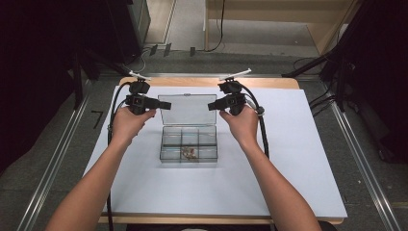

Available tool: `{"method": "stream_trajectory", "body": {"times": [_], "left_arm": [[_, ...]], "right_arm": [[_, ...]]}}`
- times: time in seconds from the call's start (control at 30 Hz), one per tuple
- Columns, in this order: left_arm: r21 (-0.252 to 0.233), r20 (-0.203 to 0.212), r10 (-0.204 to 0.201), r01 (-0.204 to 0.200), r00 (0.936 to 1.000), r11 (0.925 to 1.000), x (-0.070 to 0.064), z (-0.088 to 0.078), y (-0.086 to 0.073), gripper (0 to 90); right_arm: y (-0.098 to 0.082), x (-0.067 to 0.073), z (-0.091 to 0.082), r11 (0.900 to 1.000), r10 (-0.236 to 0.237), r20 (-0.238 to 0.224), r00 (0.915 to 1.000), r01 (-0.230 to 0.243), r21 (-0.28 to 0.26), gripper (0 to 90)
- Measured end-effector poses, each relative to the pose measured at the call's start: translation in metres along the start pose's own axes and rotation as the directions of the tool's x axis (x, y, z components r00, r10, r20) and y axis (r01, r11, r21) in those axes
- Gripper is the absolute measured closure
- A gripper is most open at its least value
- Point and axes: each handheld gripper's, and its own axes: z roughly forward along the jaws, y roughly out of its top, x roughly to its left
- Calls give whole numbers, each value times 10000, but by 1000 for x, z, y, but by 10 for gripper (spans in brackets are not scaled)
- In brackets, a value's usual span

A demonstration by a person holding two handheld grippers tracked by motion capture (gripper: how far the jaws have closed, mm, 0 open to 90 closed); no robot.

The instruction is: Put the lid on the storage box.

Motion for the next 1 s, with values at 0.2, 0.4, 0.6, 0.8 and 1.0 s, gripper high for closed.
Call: {"method": "stream_trajectory", "body": {"times": [0.2,0.4,0.6,0.8,1.0], "left_arm": [[21,24,74,-74,10000,10000,-3,-5,0,551],[-7,8,227,-227,9997,9997,-6,-11,-1,544],[-11,30,335,-335,9994,9994,-10,-17,-2,539],[-17,82,476,-476,9988,9989,-14,-21,-5,530],[-15,125,557,-557,9984,9984,-16,-24,-10,519]], "right_arm": [[0,3,-6,9999,-122,-21,9999,122,-75,666],[-1,4,-11,9998,-205,-41,9998,204,-83,676],[-2,8,-17,9993,-328,-102,9994,327,-157,673],[-5,11,-24,9985,-524,-153,9985,522,-167,674],[-9,13,-29,9981,-599,-228,9979,595,-181,674]]}}
